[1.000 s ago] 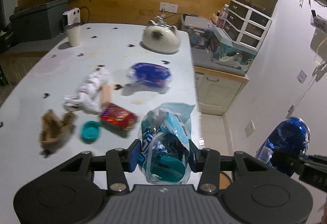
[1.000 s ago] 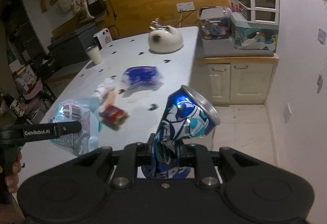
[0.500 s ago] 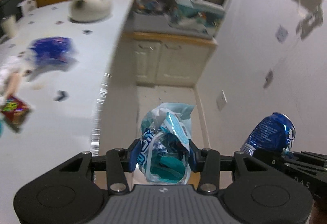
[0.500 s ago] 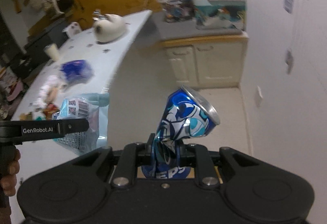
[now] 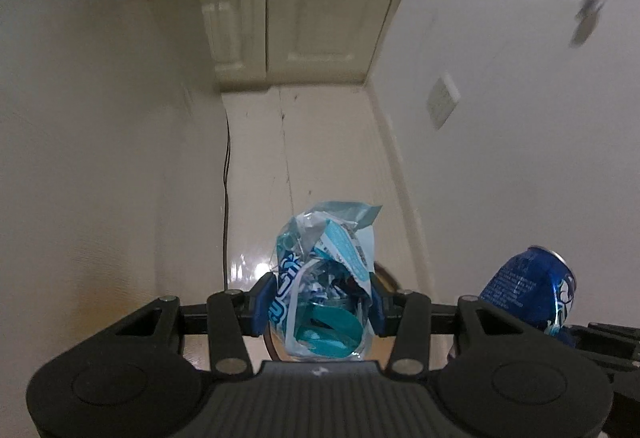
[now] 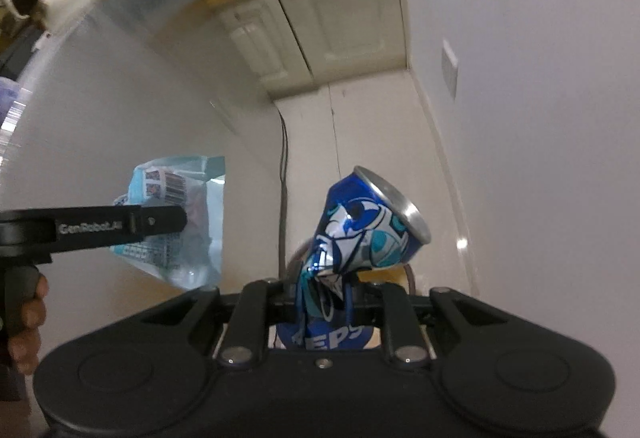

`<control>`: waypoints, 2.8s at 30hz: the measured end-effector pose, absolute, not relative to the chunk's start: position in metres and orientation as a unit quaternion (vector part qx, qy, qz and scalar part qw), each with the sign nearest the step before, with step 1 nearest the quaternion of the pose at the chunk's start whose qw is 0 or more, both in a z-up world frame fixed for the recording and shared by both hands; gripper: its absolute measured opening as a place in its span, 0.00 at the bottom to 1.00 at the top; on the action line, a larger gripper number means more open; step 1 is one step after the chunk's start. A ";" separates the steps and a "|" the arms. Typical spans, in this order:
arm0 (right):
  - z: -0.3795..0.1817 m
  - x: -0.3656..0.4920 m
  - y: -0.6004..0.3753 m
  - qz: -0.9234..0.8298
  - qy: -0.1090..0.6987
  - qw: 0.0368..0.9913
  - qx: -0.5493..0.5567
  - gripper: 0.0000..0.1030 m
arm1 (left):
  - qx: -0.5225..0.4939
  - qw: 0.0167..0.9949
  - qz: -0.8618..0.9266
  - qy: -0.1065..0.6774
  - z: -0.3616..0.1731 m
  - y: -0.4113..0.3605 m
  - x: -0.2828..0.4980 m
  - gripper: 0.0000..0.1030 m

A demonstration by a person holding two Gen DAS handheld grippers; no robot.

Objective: Collect trash
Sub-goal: 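Carry the bag and can with both tools over the floor trash bin, then open both tools to drop the bag and can into the bin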

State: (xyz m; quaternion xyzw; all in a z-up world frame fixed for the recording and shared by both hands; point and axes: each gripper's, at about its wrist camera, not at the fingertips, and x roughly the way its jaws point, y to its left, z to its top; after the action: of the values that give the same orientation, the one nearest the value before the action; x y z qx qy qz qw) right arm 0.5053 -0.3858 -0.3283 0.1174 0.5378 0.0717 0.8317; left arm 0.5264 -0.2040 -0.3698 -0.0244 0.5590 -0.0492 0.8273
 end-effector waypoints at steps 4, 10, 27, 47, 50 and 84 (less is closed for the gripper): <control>-0.418 0.528 -0.388 0.073 0.567 0.810 0.131 0.18 | -0.014 0.808 -0.035 0.588 -0.452 -0.208 0.545 0.46; -0.531 0.546 -0.385 0.077 0.603 0.781 0.139 0.18 | -0.009 0.785 -0.029 0.619 -0.551 -0.209 0.559 0.46; -0.691 0.582 -0.358 0.068 0.663 0.735 0.124 0.19 | 0.003 0.776 -0.052 0.629 -0.666 -0.211 0.564 0.47; -0.708 0.585 -0.336 0.047 0.681 0.726 0.087 0.25 | 0.014 0.772 -0.088 0.629 -0.693 -0.221 0.567 0.47; -0.706 0.583 -0.335 0.048 0.680 0.726 0.091 0.25 | 0.014 0.772 -0.091 0.628 -0.696 -0.220 0.567 0.48; -0.589 0.564 -0.364 0.051 0.640 0.764 0.064 0.84 | 0.040 0.758 -0.031 0.651 -0.590 -0.194 0.548 1.00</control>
State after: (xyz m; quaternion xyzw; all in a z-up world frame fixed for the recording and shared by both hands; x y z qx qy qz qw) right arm 0.5641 -0.3636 -0.5889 0.0639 0.6400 0.0506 0.7640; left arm 0.5478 -0.1940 -0.5899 0.0400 0.6507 -0.0306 0.7577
